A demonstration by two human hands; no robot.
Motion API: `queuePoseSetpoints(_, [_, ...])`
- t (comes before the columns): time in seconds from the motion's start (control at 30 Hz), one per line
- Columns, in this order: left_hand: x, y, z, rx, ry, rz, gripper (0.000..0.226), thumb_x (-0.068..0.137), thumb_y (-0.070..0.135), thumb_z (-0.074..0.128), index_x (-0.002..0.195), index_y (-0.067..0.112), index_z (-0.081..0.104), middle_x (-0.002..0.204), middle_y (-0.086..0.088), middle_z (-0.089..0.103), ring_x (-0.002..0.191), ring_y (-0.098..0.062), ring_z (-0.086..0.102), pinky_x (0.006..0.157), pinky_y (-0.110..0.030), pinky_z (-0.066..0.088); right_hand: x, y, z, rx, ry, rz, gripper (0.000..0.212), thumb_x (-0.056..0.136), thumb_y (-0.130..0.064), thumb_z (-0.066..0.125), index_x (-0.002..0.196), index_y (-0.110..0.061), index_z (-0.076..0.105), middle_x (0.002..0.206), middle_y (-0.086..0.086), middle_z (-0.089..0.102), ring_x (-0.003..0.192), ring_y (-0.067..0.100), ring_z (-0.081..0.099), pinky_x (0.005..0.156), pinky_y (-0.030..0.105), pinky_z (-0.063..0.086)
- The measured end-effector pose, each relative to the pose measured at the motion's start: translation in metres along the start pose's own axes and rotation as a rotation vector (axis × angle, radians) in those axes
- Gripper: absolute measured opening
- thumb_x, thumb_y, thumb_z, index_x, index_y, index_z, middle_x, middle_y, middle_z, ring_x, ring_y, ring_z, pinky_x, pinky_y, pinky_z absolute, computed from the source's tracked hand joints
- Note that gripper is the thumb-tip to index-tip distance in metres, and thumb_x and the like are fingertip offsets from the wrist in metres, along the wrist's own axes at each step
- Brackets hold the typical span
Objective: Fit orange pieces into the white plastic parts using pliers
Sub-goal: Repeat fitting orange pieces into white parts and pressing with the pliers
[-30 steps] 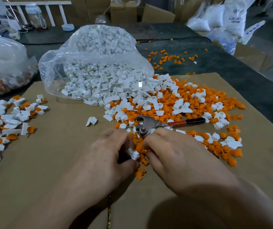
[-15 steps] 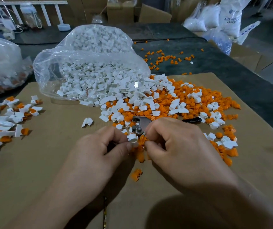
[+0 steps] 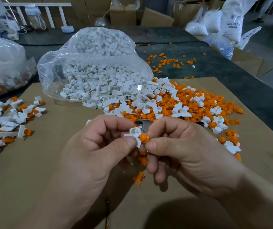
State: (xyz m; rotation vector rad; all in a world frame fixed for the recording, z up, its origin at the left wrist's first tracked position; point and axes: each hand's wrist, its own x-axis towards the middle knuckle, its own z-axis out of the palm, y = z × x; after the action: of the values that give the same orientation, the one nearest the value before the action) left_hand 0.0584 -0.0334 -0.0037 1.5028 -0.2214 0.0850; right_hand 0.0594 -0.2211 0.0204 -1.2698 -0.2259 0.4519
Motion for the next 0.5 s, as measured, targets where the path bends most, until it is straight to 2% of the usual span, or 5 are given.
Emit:
queuePoseSetpoints(0.13, [-0.002,0.003,0.003,-0.051,0.029,0.023,0.026,0.069,0.033,0.072,0.093,0.025,0.077,0.069,-0.003,0.070,0.065,-0.014,0.070,0.053,-0.022,0.053,0.001,0.002,0.001,0.118,-0.042,-0.052,0.006,0.083,-0.003,0.064,0.089,-0.004,0.062,0.072,0.014,0.067,0.052,0.018,0.063,0.044,0.024,0.051])
queuePoseSetpoints(0.27, [0.000,0.002,0.003,-0.023,0.044,-0.017,0.025,0.068,0.016,0.077,0.090,0.028,0.077,0.066,-0.002,0.067,0.060,-0.016,0.069,0.053,-0.019,0.053,-0.001,0.001,0.001,-0.041,-0.008,-0.080,0.005,0.087,-0.012,0.061,0.087,-0.012,0.065,0.067,0.013,0.063,0.052,0.019,0.060,0.047,0.027,0.050])
queuePoseSetpoints(0.33, [0.002,0.001,0.002,0.000,0.040,-0.057,0.028,0.064,0.015,0.082,0.089,0.029,0.077,0.067,-0.005,0.069,0.057,-0.016,0.068,0.051,-0.017,0.052,-0.004,0.001,0.003,-0.194,0.062,-0.105,0.006,0.089,-0.018,0.059,0.088,-0.018,0.065,0.065,0.012,0.064,0.053,0.021,0.060,0.049,0.029,0.051])
queuePoseSetpoints(0.4, [0.003,0.001,0.001,0.011,0.042,-0.088,0.038,0.054,0.021,0.092,0.089,0.029,0.078,0.070,-0.007,0.070,0.057,-0.017,0.068,0.050,-0.017,0.051,-0.007,0.002,0.007,-0.464,0.163,-0.159,0.008,0.092,-0.025,0.058,0.087,-0.028,0.064,0.068,0.005,0.066,0.056,0.017,0.062,0.052,0.028,0.055])
queuePoseSetpoints(0.5, [0.005,0.000,0.000,-0.019,0.044,-0.119,0.036,0.050,0.032,0.081,0.086,0.028,0.078,0.070,-0.007,0.070,0.055,-0.015,0.067,0.049,-0.017,0.051,-0.009,0.004,0.014,-0.841,0.255,-0.298,0.008,0.084,-0.037,0.054,0.089,-0.035,0.060,0.080,-0.011,0.062,0.067,0.011,0.062,0.059,0.028,0.056])
